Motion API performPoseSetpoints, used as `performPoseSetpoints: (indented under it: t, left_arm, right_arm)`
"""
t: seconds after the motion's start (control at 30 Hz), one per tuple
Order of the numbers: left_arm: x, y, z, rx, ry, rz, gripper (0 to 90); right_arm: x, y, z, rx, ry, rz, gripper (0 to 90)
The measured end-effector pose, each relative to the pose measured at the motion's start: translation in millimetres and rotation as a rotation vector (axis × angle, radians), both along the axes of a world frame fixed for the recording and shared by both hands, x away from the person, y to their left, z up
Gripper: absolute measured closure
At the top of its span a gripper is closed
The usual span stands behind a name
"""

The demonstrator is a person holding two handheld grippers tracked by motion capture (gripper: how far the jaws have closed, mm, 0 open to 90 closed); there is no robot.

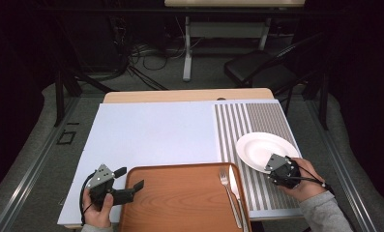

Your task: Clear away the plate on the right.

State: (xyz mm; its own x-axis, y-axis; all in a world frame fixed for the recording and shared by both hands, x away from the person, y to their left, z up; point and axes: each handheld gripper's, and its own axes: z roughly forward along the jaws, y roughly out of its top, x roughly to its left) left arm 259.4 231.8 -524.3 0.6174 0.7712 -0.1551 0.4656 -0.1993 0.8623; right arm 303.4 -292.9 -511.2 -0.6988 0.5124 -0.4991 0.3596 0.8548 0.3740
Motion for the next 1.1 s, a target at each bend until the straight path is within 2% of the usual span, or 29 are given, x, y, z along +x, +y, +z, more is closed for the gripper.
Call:
performPoseSetpoints:
  t: [0.2,0.33,0.37,0.47,0.57,0.6,0.77,0.83,0.9,0.93,0.97,1.0,1.07,1.1]
  left_arm:
    - [0.0,0.0,-0.1,-0.001,0.001,0.001,16.0]
    - [0.1,0.0,0.0,0.001,-0.001,-0.001,16.0]
    - [0.0,0.0,0.0,0.000,0.000,0.000,16.0]
    - [0.0,0.1,-0.1,0.000,0.001,0.001,16.0]
    - [0.1,0.0,-0.1,0.001,0.001,0.000,16.0]
    - [0.1,-0.1,-0.2,0.001,0.001,0.000,16.0]
    - [0.0,0.3,-0.2,-0.001,0.002,0.001,16.0]
    - [0.1,0.6,-0.4,-0.008,0.003,0.001,16.0]
    - [0.1,1.2,-0.4,-0.009,0.007,0.003,16.0]
    - [0.1,1.5,-0.2,-0.007,0.006,0.003,16.0]
    - [0.1,1.6,-0.2,-0.007,0.006,0.002,16.0]
    - [0.0,1.5,-0.1,-0.005,0.005,0.003,16.0]
    - [0.0,1.2,-0.3,-0.009,0.006,0.003,16.0]
    - [0.2,1.1,-0.3,-0.008,0.006,0.002,16.0]
  right_arm:
    - [0.8,0.8,0.2,0.004,0.006,-0.003,60.3]
    - [1.5,1.2,-0.3,0.007,0.006,0.022,64.8]
    - [0.8,1.6,0.0,0.004,0.018,0.016,66.9]
    - [0.7,2.1,-0.5,-0.010,0.012,0.050,70.9]
    - [-1.2,3.6,-0.6,-0.032,0.018,0.060,73.8]
    - [-0.8,3.7,-2.3,-0.022,0.001,0.077,74.8]
    - [-0.8,7.3,-1.3,-0.044,-0.004,0.103,78.6]
    - [-0.4,8.9,-3.0,-0.044,-0.026,0.131,79.9]
    - [-1.5,11.2,-2.5,-0.064,-0.025,0.130,81.3]
    - [-1.3,11.9,-4.2,-0.058,-0.044,0.145,82.0]
    - [-2.1,13.0,-2.9,-0.080,-0.033,0.143,82.4]
    - [-1.6,13.2,-4.6,-0.067,-0.055,0.154,82.5]
    - [-2.5,14.3,-4.6,-0.076,-0.051,0.156,82.6]
    - [-2.4,14.2,-6.4,-0.066,-0.069,0.168,82.7]
